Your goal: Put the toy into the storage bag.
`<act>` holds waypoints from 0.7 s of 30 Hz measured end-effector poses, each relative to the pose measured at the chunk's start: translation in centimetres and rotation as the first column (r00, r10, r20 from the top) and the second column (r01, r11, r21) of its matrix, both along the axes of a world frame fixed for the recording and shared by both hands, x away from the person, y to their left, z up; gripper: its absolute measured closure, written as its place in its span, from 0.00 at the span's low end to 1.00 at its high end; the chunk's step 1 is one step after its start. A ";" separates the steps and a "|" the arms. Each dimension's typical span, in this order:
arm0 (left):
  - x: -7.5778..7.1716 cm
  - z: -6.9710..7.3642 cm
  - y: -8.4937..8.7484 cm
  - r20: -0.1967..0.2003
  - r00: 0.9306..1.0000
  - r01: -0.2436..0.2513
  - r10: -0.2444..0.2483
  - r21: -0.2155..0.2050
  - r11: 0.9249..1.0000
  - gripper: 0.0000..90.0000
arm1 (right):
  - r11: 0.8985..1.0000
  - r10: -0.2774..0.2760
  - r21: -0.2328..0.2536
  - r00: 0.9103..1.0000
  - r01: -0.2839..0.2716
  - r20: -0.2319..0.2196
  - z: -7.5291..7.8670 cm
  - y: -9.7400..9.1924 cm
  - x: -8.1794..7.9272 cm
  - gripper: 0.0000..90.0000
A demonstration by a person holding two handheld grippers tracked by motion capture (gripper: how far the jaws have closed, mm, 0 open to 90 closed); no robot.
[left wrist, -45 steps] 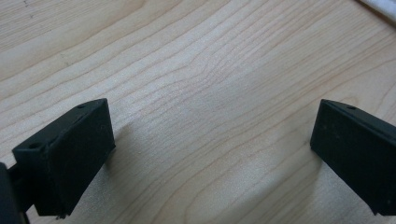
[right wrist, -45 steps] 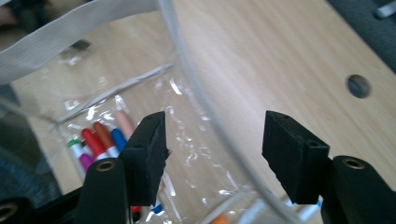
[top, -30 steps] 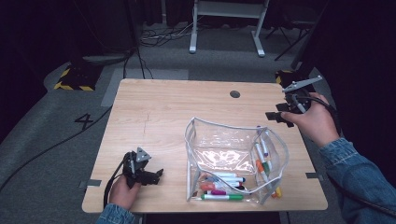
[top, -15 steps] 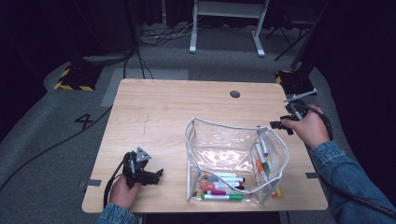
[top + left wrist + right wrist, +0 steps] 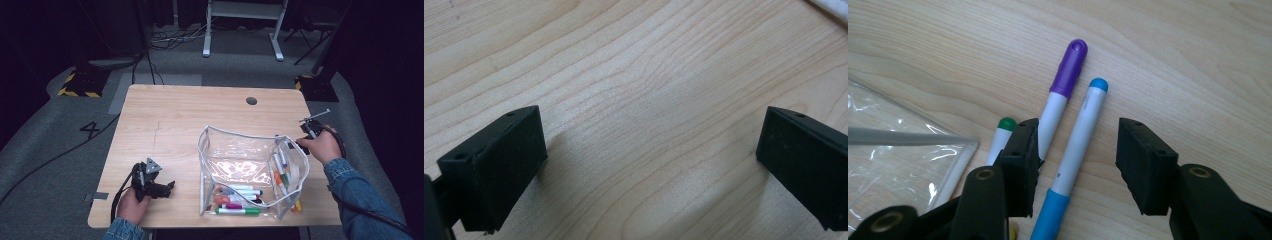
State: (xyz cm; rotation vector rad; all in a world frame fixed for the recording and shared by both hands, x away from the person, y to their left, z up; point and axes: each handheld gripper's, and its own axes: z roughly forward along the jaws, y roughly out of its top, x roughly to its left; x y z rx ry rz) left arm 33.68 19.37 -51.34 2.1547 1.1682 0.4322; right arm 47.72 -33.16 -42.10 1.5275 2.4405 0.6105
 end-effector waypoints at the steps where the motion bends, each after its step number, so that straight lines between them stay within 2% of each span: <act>1: 0.0 0.0 0.0 0.000 1.000 0.000 0.000 0.000 1.000 0.00 | 1.000 -0.003 -0.001 1.000 0.003 -0.009 -0.3 0.0 0.0 0.60; 10: 0.0 0.0 0.0 0.000 1.000 0.000 0.000 0.000 1.000 0.00 | 1.000 -0.016 -0.014 0.997 0.015 -0.073 -2.7 0.2 0.1 0.67; 15: 0.0 0.0 0.0 0.000 1.000 0.000 0.000 0.000 1.000 0.00 | 0.999 -0.026 -0.032 0.993 0.023 -0.118 -4.0 0.5 0.2 0.73; 21: 0.0 0.0 0.0 0.000 1.000 0.000 0.000 0.000 1.000 0.00 | 0.998 -0.049 -0.044 0.990 0.043 -0.133 -4.6 0.5 0.5 0.80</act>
